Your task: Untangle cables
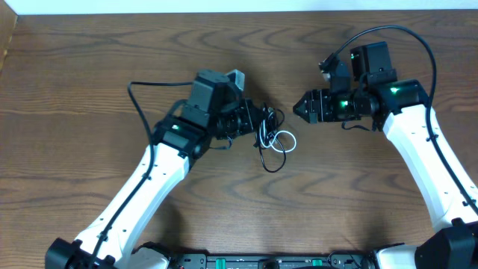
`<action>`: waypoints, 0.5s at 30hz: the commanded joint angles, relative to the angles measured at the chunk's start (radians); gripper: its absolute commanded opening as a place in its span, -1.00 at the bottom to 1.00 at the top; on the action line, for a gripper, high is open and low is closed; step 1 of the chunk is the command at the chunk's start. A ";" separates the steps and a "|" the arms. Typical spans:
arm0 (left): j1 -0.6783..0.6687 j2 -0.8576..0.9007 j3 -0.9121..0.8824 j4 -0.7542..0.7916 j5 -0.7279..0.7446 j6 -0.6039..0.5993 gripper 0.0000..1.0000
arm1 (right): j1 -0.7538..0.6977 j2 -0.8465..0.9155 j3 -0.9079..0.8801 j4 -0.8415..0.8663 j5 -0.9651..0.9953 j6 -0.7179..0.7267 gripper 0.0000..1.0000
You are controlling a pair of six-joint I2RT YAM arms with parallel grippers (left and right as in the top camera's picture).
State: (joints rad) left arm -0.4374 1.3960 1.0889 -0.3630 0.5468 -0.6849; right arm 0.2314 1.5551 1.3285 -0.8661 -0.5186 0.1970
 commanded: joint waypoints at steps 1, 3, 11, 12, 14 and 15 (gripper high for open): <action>0.043 -0.032 0.006 0.034 0.149 -0.075 -0.85 | 0.034 0.008 -0.003 0.002 -0.038 -0.011 0.38; 0.059 -0.032 0.006 0.081 0.222 -0.118 -0.85 | 0.051 0.016 -0.003 0.009 -0.039 -0.009 0.38; 0.068 -0.042 0.006 0.256 0.328 -0.267 -0.85 | 0.098 0.092 -0.003 0.077 -0.037 0.117 0.27; 0.068 -0.042 0.006 0.268 0.326 -0.274 -0.85 | 0.103 0.104 -0.003 0.087 -0.038 0.145 0.27; 0.068 -0.042 0.006 0.283 0.324 -0.292 -0.85 | 0.107 0.125 -0.003 0.112 -0.050 0.190 0.28; 0.068 -0.042 0.006 0.288 0.320 -0.302 -0.85 | 0.109 0.134 -0.003 0.126 -0.062 0.205 0.28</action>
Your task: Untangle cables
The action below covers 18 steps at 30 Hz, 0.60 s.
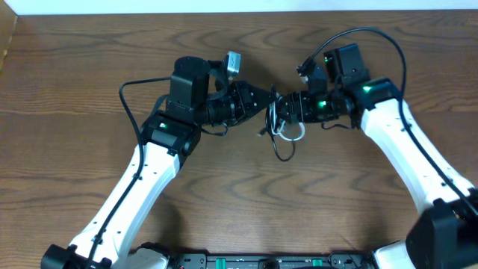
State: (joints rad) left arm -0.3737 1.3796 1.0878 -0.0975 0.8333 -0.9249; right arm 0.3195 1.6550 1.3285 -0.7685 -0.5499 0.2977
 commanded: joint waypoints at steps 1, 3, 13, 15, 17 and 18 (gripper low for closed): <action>0.004 -0.026 0.008 0.025 0.031 -0.065 -0.85 | 0.021 0.040 -0.003 0.040 -0.046 0.119 0.28; 0.004 -0.026 0.008 0.025 0.021 -0.064 -0.85 | 0.027 0.053 -0.003 0.058 -0.074 0.151 0.24; 0.004 -0.026 0.008 0.025 0.000 -0.064 -0.85 | 0.077 0.127 -0.003 0.129 -0.070 0.251 -0.21; 0.004 -0.026 0.007 0.025 0.000 -0.064 -0.85 | 0.077 0.132 -0.003 0.135 -0.063 0.266 -0.24; 0.004 -0.026 0.008 0.025 0.000 -0.064 -0.85 | 0.077 0.132 -0.003 0.137 -0.043 0.275 -0.25; 0.004 -0.026 0.007 0.025 0.000 -0.064 -0.85 | 0.077 0.132 -0.003 0.139 -0.034 0.283 -0.28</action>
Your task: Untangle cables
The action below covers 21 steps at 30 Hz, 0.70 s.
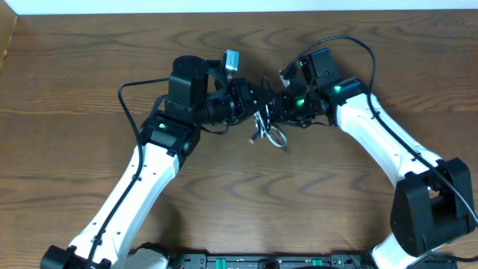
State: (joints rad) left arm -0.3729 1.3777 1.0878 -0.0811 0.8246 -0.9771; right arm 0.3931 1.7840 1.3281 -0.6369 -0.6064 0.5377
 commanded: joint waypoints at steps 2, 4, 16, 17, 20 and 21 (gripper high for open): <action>0.003 -0.024 0.007 0.008 0.009 -0.012 -0.85 | 0.003 0.003 -0.003 0.010 0.042 0.065 -0.32; 0.003 -0.024 0.008 0.008 0.009 -0.013 -0.85 | 0.003 0.003 -0.003 0.010 0.051 0.068 -0.42; 0.003 -0.024 0.007 0.008 0.000 -0.008 -0.85 | 0.003 0.003 -0.003 -0.035 0.086 0.032 -0.98; 0.003 -0.024 0.007 0.008 -0.003 -0.008 -0.85 | 0.003 0.003 -0.003 -0.041 0.093 0.026 -0.98; 0.003 -0.024 0.007 0.008 -0.006 -0.008 -0.85 | 0.001 0.003 -0.003 -0.064 0.108 -0.005 -0.98; 0.003 -0.024 0.007 0.008 -0.006 -0.007 -0.85 | -0.001 0.003 -0.003 -0.072 0.113 -0.019 -0.98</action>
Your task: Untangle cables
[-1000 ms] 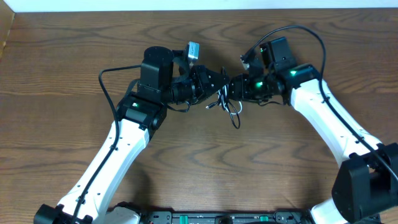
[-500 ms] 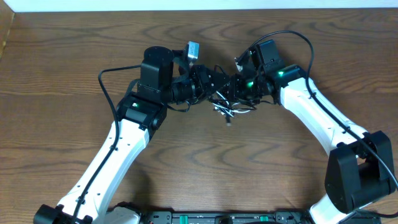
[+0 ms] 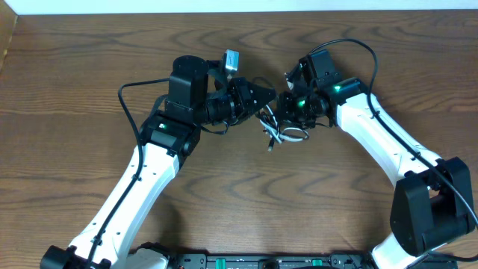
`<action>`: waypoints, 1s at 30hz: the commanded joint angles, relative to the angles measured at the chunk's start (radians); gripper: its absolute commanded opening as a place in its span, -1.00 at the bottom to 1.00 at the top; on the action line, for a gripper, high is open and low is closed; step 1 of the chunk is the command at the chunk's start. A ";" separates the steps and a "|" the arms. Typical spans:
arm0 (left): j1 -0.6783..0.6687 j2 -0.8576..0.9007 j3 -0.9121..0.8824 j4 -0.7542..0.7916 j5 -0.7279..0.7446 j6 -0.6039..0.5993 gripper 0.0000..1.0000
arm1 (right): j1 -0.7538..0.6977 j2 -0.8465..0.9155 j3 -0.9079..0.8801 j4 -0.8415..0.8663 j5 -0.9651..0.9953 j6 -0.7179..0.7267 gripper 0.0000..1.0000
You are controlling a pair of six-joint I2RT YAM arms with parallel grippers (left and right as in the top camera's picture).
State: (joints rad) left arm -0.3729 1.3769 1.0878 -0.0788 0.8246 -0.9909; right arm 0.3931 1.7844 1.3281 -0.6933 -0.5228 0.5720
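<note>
A small tangle of black and white cables [image 3: 279, 134] hangs in the air at the middle of the table, between the two arms. My left gripper [image 3: 267, 97] points right and is shut on the upper left part of the tangle. My right gripper [image 3: 284, 105] faces it from the right, its tip a finger's width away, and is shut on the tangle's upper right part. White loops and a black end dangle below the two tips. The fingers themselves are mostly hidden by the gripper bodies.
The brown wooden table [image 3: 239, 194] runs under both arms. A black supply cable [image 3: 131, 101] loops off the left arm at the left. Another black cable [image 3: 358, 48] arcs over the right arm. The table's far edge meets a white wall.
My right gripper has drawn back a little to the right, and the hanging loops have shifted right with it. My left gripper has stayed in place.
At first my left gripper held the tangle low over the table while the right gripper stood apart to the right. Then the tangle was higher and the right gripper was at it. Then both tips met at the tangle, and now they stand slightly apart.
</note>
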 commanded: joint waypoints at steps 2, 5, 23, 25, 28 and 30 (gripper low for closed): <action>0.003 -0.023 0.007 0.006 -0.006 0.018 -0.85 | -0.006 0.002 -0.003 -0.036 0.052 -0.064 -0.98; 0.003 -0.023 0.007 0.005 -0.006 0.022 -0.85 | -0.016 0.002 -0.003 -0.051 0.055 -0.098 -0.98; 0.003 0.058 0.007 -0.504 -0.303 0.436 -0.36 | -0.034 0.002 -0.003 -0.113 0.160 -0.168 -0.31; 0.003 0.098 0.007 -0.521 -0.303 0.489 -0.24 | -0.034 0.002 -0.003 -0.121 0.178 -0.170 -0.27; 0.003 0.166 0.007 -0.543 -0.302 0.552 -0.16 | -0.034 0.002 -0.003 -0.143 0.214 -0.173 -0.21; 0.003 0.224 0.007 -0.563 -0.303 0.605 -0.15 | -0.034 0.002 -0.003 -0.158 0.220 -0.191 -0.17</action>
State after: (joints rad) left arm -0.3729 1.5299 1.0878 -0.6212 0.5430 -0.5255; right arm 0.3672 1.7847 1.3273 -0.8398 -0.3389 0.4129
